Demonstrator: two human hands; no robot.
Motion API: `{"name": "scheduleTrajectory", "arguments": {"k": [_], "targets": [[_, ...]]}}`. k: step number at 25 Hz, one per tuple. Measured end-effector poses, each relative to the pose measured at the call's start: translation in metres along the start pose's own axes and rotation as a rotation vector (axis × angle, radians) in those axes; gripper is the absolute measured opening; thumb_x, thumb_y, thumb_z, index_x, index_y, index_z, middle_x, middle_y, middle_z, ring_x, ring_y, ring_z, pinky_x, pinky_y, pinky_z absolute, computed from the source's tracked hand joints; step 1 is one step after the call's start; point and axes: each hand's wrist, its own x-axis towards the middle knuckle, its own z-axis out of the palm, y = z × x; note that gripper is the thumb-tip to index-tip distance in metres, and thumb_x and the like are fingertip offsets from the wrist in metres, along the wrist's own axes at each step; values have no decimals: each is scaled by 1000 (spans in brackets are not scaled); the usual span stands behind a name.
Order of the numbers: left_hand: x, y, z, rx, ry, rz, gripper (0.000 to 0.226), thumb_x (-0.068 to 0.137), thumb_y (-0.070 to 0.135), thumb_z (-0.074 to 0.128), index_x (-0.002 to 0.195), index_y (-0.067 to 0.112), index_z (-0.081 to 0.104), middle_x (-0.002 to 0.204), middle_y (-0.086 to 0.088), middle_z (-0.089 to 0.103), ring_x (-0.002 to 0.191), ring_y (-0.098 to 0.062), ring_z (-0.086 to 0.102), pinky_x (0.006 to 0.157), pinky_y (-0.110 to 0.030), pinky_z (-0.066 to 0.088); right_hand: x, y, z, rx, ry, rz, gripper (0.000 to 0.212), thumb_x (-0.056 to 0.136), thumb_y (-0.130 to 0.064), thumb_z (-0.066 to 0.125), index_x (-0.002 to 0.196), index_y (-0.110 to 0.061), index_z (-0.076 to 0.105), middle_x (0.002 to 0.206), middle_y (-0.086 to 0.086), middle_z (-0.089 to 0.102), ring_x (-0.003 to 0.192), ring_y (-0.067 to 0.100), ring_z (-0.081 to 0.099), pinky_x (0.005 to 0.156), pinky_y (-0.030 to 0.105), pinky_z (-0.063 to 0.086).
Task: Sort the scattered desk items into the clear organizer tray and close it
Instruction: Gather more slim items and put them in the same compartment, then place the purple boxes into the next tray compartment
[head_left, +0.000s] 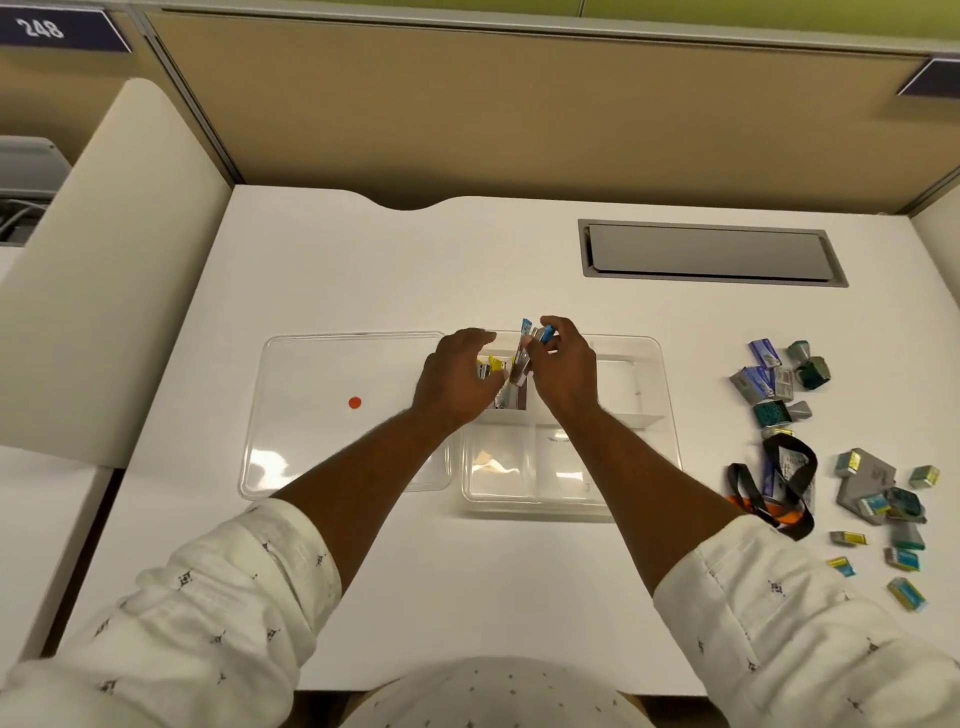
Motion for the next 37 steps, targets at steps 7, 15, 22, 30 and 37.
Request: {"name": "scheduleTrajectory", "arguments": {"k": [7, 15, 22, 30, 37], "targets": [[-5, -23, 7, 299, -333, -96, 96, 89, 60, 55, 157, 18, 2, 165, -7, -3, 152, -26, -7, 120, -54, 9, -10, 8, 7, -328, -124, -26, 32, 92, -24, 61, 124, -18, 62, 108, 5, 70, 91, 22, 67, 85, 33, 57], [-7, -20, 6, 295, -333, -107, 93, 92, 61, 48, 156, 19, -4, 165, -7, -9, 151, -25, -14, 121, -54, 3, -10, 26, -2, -505, -80, -171, 41, 91, -22, 60, 130, -14, 60, 137, 5, 56, 127, 24, 50, 107, 39, 42], [-16, 2, 8, 340, -330, -35, 93, 90, 68, 42, 156, 21, -2, 164, -6, -10, 151, -25, -14, 120, -52, 0, -41, 51, -25, -584, -29, -231, 57, 92, -41, 59, 141, -13, 49, 153, 7, 42, 142, 24, 37, 116, 46, 31], [-44, 27, 23, 346, -318, 78, 99, 84, 78, 38, 157, 22, -2, 165, -3, -9, 151, -23, -13, 120, -52, 0, -87, 67, -66, -614, -24, -221, 71, 96, -54, 50, 152, -14, 31, 163, 5, 22, 150, 22, 19, 120, 53, 14], [-60, 67, 53, 329, -289, 163, 95, 87, 74, 40, 157, 20, 6, 165, -7, -2, 151, -24, -10, 120, -51, -4, -105, 92, -117, -601, 52, -197, 68, 96, -51, 50, 151, -14, 33, 163, 6, 22, 150, 22, 19, 120, 54, 14]]}}
